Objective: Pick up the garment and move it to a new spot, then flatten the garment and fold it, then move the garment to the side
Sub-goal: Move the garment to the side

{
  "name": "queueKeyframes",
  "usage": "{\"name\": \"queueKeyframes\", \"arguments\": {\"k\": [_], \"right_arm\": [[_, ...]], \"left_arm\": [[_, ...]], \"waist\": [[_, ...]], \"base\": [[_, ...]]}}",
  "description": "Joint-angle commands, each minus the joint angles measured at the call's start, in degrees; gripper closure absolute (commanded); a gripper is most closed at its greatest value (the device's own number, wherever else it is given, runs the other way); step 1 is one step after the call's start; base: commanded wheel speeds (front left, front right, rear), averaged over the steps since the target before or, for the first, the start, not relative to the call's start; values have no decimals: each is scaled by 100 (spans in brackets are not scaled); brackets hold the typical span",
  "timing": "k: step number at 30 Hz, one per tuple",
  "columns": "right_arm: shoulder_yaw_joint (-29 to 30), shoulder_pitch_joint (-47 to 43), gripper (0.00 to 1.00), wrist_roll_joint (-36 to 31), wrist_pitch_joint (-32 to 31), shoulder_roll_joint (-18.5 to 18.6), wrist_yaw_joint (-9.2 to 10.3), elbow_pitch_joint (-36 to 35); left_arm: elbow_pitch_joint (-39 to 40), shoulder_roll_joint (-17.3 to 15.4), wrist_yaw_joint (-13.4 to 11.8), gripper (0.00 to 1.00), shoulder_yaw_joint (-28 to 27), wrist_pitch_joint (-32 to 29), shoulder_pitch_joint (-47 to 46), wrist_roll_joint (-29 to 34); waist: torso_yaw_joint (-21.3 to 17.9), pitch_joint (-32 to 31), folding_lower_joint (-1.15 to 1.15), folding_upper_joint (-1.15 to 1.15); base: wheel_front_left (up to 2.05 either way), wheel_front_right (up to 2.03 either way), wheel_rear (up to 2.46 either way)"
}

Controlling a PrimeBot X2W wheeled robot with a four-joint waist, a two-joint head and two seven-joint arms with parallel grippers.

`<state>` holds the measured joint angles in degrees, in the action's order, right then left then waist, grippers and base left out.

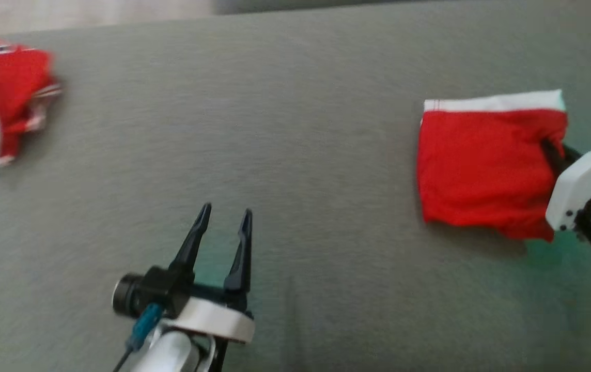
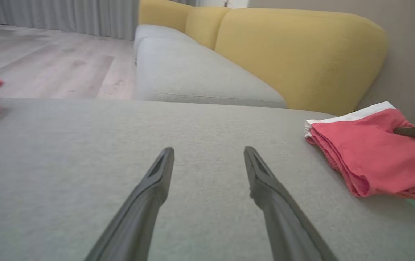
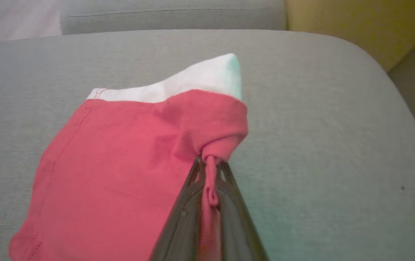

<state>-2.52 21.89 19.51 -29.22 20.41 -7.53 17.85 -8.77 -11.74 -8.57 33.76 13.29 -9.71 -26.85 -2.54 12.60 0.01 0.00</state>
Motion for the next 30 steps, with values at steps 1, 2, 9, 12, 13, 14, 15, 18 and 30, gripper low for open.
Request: {"name": "queueKeyframes", "arguments": {"k": [1, 2, 9, 12, 13, 14, 15, 18, 30], "right_arm": [[-1, 229, 100, -17, 65, 121, 4, -249], [2, 271, 100, 1, 71, 110, 4, -266], [216, 490, 100, -31, 283, 34, 4, -299], [197, 571, 100, -93, 294, 34, 4, -250], [182, 618, 100, -113, 301, 37, 4, -229], [157, 674, 100, -156, 300, 61, 4, -196], [124, 742, 100, -234, 304, 110, 4, -154], [141, 990, 100, -382, 314, 204, 4, 39], [807, 1713, 100, -861, 363, 885, 4, 674]], "left_arm": [[209, -48, 4, 0, -114, -15, -272, 80], [244, -65, 4, 0, -108, -47, -328, 103], [399, -151, 8, 0, -35, -269, -636, 229], [451, -186, 12, 0, -16, -324, -698, 253], [467, -198, 1, 0, -18, -342, -713, 259], [485, -213, -14, 0, -24, -358, -722, 266], [505, -231, -33, 0, -36, -373, -728, 270], [558, -284, -73, 0, -67, -403, -743, 279], [749, -354, -227, 0, -171, -376, -763, 275]], "waist": [[-692, 446, -1, 0], [-811, 512, -1, 0], [-1160, 831, -1, 0], [-1128, 915, -1, 0], [-1101, 944, -1, 0], [-1068, 974, -1, 0], [-1029, 1005, -1, 0], [-888, 1103, -1, 0], [-416, 1438, -1, 0]], "base": [[0, 0, 0], [0, 0, 0], [0, 0, 0], [0, 0, 0], [0, 0, 0], [0, 0, 0], [0, 0, 0], [0, 0, 0], [0, 0, 0]]}}
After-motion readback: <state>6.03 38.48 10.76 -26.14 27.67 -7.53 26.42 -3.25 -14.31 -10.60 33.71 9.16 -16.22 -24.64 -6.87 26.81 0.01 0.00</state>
